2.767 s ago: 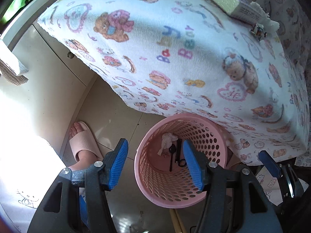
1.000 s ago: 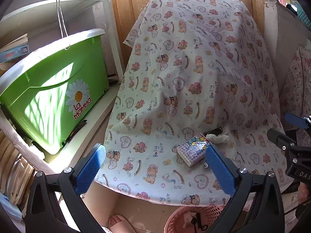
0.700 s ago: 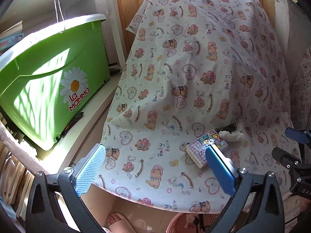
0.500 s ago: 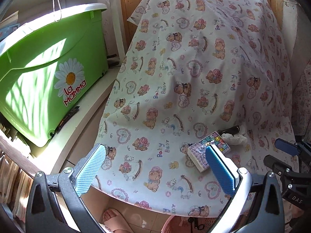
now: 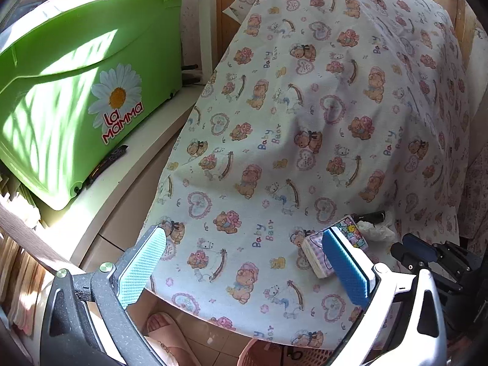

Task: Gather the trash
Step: 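Close the right tool on the crumpled white tissue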

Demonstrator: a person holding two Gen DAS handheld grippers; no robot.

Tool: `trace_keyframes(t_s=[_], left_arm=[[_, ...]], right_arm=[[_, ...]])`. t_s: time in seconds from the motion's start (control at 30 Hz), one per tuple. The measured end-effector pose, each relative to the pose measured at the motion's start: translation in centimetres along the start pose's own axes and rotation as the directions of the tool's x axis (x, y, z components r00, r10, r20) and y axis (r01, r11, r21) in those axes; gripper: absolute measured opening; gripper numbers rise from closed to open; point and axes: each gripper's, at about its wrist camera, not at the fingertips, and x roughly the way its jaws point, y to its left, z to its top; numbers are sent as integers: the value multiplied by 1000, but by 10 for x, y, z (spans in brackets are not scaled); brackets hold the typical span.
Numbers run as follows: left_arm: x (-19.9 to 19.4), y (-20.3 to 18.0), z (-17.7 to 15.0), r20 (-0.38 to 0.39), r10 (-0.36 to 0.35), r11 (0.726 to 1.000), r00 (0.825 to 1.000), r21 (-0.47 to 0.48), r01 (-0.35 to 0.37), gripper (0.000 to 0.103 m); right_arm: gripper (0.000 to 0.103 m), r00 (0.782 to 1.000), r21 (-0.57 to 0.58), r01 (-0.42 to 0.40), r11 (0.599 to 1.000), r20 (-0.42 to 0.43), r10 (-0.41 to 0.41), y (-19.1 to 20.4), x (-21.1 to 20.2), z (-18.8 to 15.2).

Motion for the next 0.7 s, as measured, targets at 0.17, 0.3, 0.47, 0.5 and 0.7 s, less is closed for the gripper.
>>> trace_keyframes(t_s=[0.17,0.3,0.47,0.5,0.7], left_arm=[[6,4,-1,-32,-12,1000,999,-24,12,101],[7,4,-1,-36,-10,1000,999,-23,9,101],[13,2,-1,-52,-7,1000,999,-24,6,101],[13,1,-1,-54,-9,1000,999,-25,7,101],[11,-3,-1,-49,-11,1000,999,-23,10,101]], right_arm=[[22,1000,21,19,1000,-18,-19,-1,12,2],[20,999,34,31,999,-30,-30,-3,20,3],[13,997,42,56,998,-46,-54,-5,25,1],[10,998,43,55,998,-47,-53,-5,25,1],[2,998,-3,66,998,-20,-66,2,16,-2]])
